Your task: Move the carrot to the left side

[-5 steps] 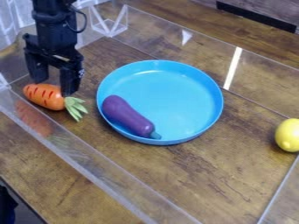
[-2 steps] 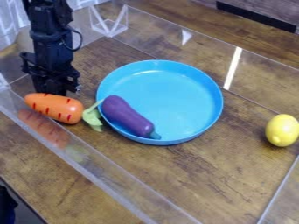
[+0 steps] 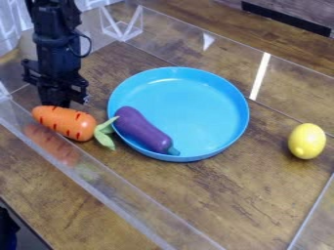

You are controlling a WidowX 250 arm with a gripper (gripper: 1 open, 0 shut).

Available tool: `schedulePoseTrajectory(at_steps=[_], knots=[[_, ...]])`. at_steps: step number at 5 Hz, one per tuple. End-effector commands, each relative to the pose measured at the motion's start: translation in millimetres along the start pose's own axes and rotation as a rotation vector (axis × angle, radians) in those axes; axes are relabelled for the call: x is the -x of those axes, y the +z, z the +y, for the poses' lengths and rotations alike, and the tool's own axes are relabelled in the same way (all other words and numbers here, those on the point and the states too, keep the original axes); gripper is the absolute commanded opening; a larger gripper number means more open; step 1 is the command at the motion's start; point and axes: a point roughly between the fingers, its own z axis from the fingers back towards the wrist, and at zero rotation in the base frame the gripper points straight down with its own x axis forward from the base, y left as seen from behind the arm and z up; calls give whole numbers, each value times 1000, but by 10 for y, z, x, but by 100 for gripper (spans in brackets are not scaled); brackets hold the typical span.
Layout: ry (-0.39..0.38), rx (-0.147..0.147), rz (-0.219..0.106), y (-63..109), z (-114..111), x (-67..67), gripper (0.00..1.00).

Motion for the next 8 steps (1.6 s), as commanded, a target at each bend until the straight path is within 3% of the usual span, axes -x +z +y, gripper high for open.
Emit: schedulePoseTrajectory(at_steps=[1,5,8], knots=[[3,-5,-31,191,-16,11,0],[1,-5,-38,465,-87,48,0],[-7,-10,-39,560,-157,30,0]])
